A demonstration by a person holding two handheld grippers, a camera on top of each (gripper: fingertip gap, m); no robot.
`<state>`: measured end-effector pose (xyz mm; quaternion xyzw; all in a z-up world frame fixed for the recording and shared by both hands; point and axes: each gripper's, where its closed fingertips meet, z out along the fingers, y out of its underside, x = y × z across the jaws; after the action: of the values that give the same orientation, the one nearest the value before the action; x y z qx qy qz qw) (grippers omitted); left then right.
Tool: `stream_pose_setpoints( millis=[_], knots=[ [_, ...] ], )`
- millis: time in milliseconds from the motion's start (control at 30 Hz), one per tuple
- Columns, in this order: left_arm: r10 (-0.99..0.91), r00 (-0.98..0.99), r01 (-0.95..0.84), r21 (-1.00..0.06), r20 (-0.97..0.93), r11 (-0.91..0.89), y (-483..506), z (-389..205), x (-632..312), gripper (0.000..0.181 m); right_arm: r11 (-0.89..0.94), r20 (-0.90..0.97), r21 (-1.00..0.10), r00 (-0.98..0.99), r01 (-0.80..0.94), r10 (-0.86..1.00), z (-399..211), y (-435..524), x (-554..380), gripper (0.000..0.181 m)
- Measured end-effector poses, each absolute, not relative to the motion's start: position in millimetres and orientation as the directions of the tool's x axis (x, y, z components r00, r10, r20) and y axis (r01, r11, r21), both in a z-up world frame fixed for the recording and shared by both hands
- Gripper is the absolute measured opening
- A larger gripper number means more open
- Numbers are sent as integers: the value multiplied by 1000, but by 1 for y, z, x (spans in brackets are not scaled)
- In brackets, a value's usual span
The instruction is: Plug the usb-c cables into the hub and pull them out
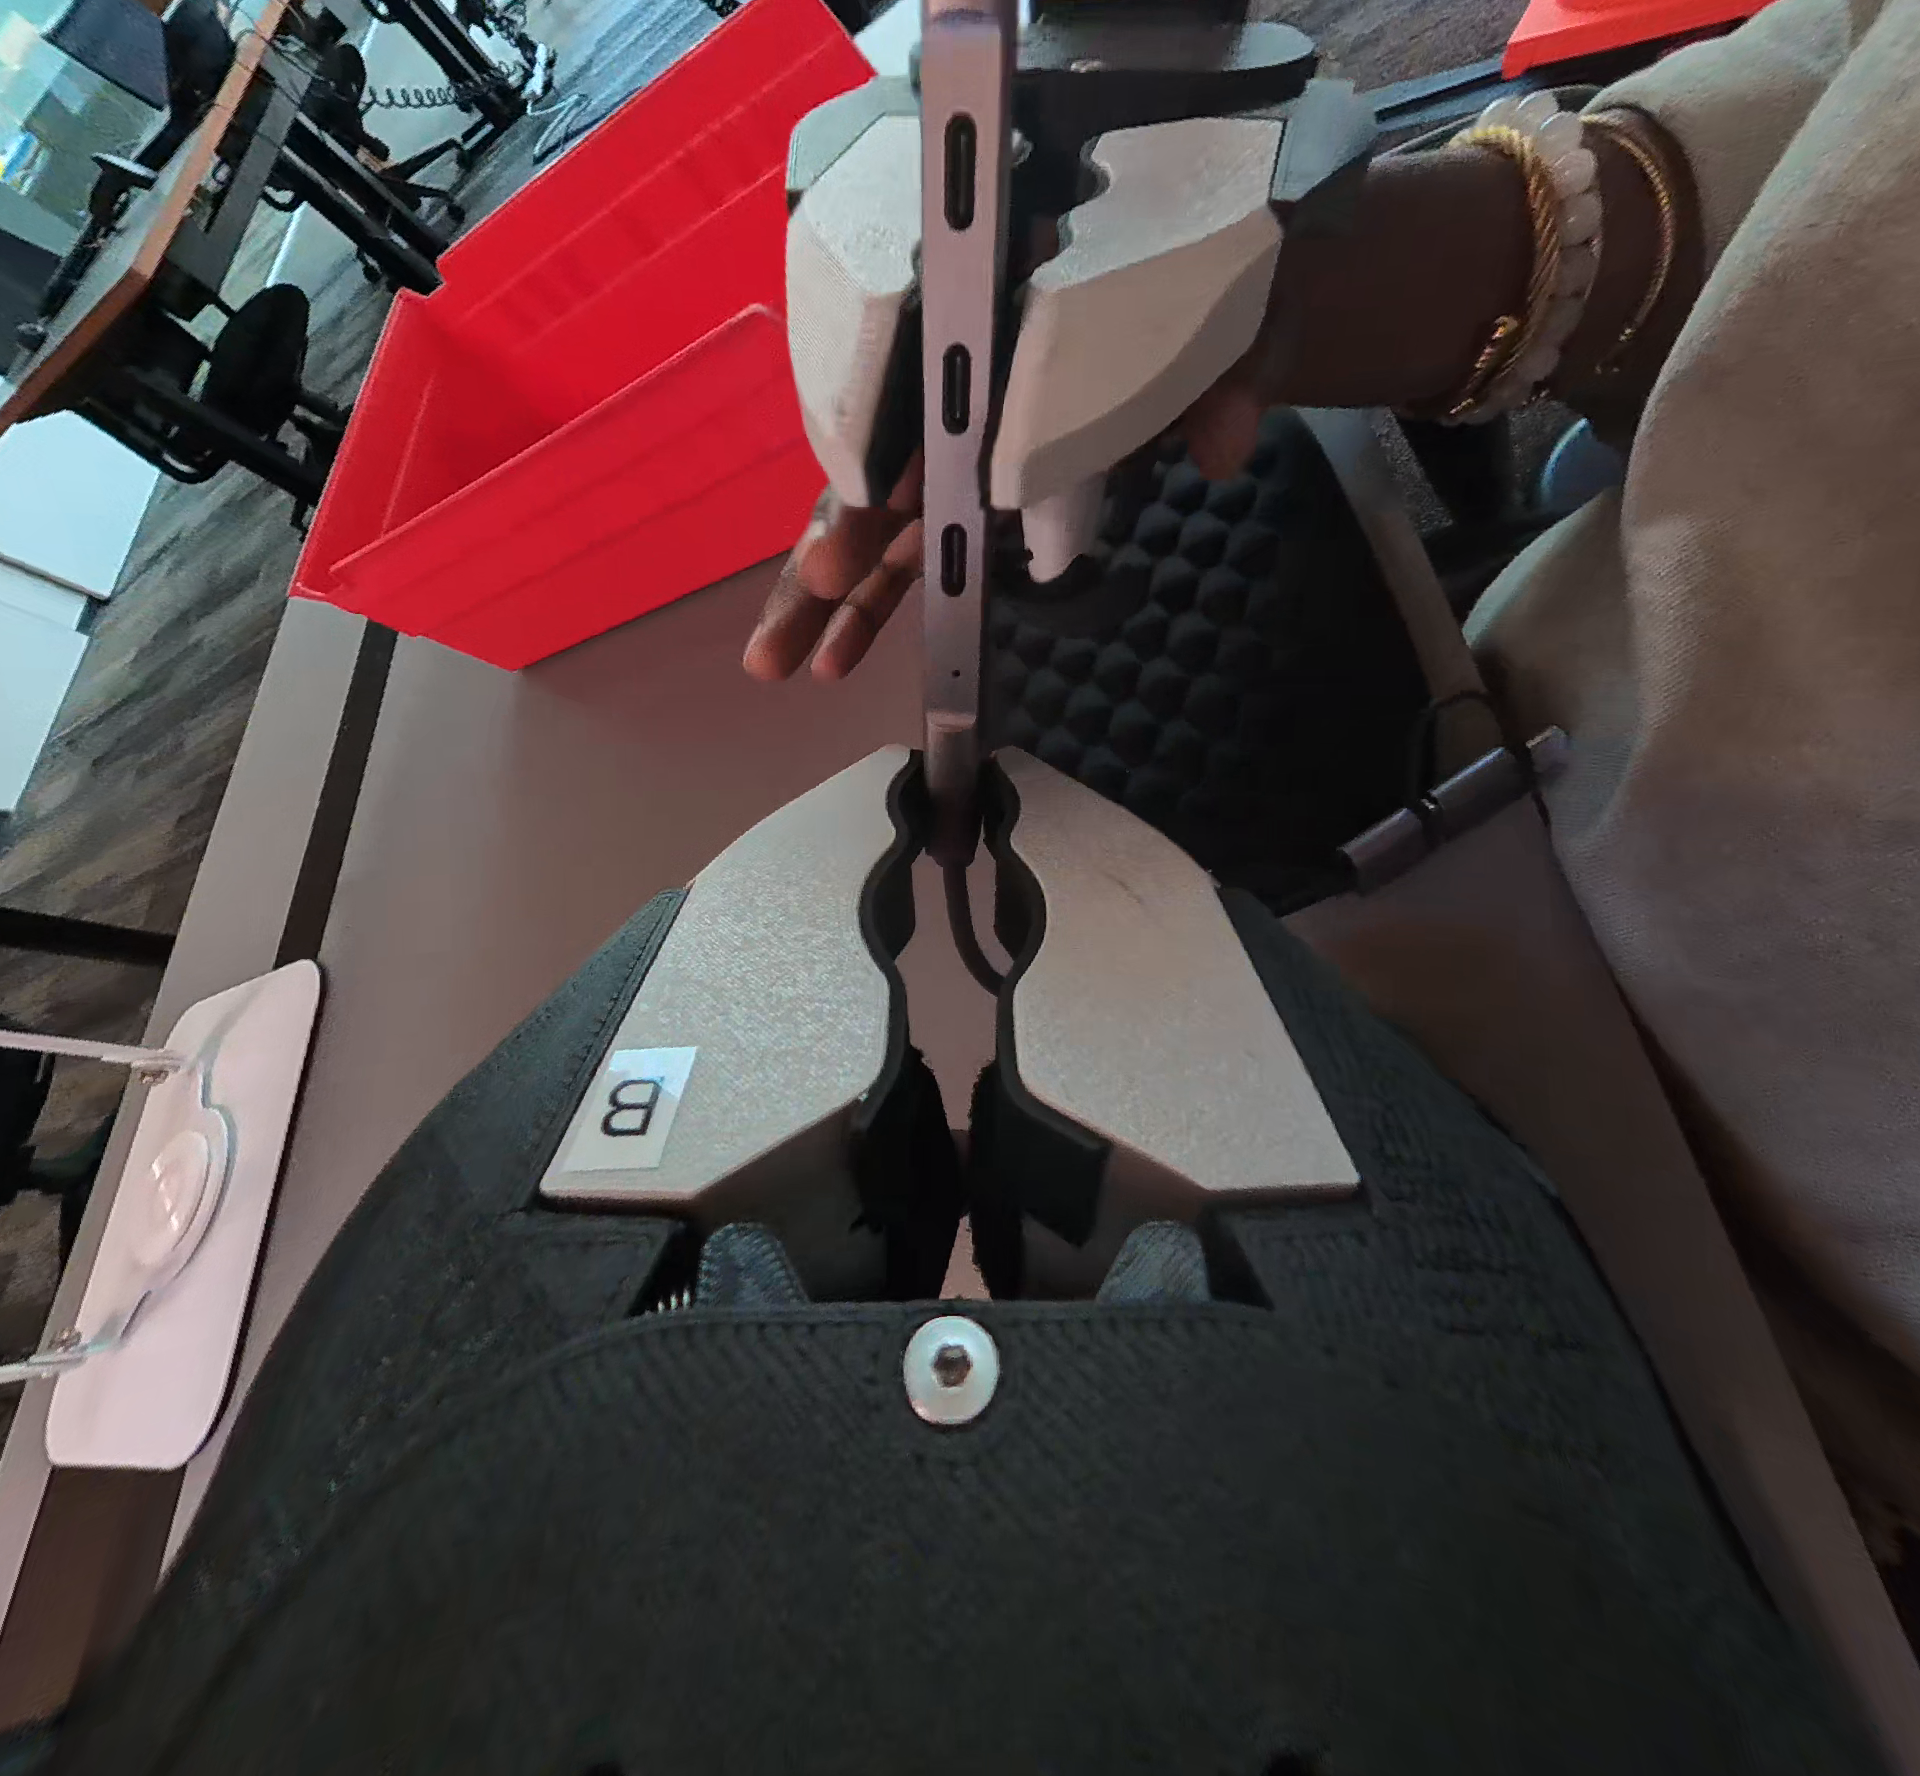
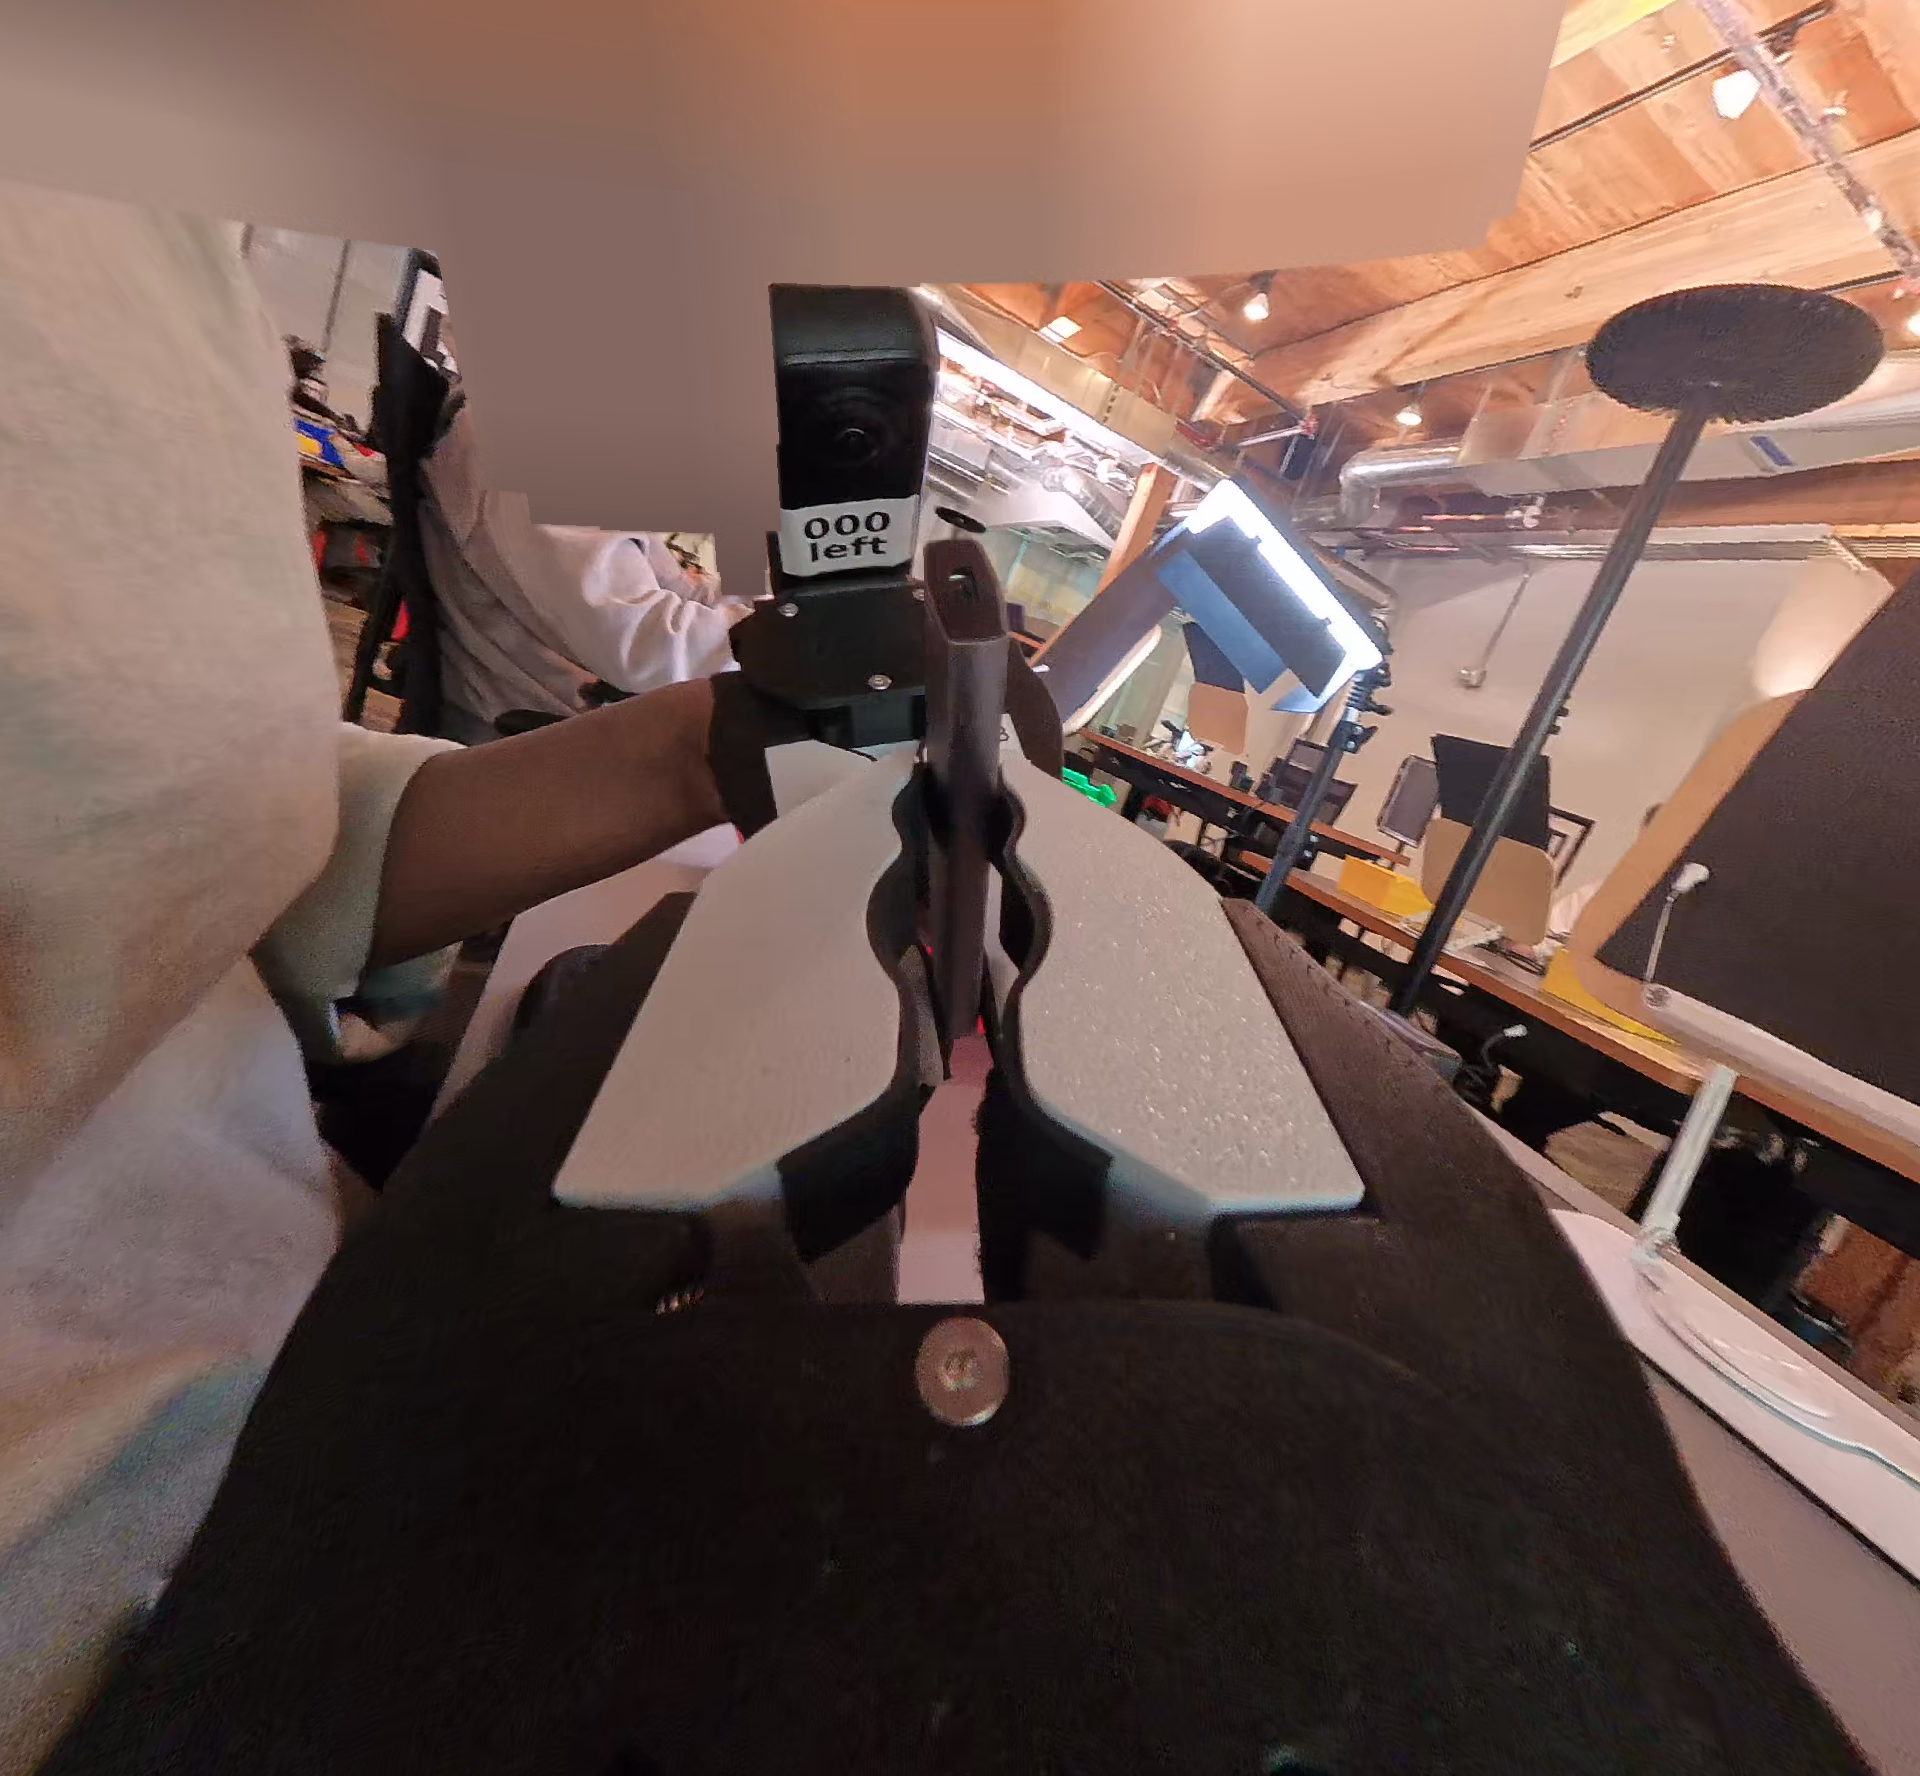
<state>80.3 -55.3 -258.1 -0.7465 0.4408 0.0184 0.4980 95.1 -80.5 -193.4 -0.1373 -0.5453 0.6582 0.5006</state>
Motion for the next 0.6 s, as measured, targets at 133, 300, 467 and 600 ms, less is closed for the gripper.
stream_pose_setpoints(
  millis=[133, 300, 467, 600],
  knots=[
    [-625, 627, -609, -793, -465, -22, -55, -249, 93, 9, -1, 330, -839, -511, -544, 793, -186, -77, 106, 9],
    [-583, 688, -507, -861, -432, 39, -50, -248, 101, 8, -86, 299, -814, -542, -574, 785, -178, -75, 114, 9],
    [-417, 668, -702, -708, -617, -77, -49, -231, 57, 7, 2, 267, -829, -391, -560, 881, -177, -44, 105, 28],
    [-320, 449, -893, -415, -834, -172, -46, -215, 21, 7, 225, 379, -849, -255, -478, 889, -182, -25, 108, 43]
  ],
)
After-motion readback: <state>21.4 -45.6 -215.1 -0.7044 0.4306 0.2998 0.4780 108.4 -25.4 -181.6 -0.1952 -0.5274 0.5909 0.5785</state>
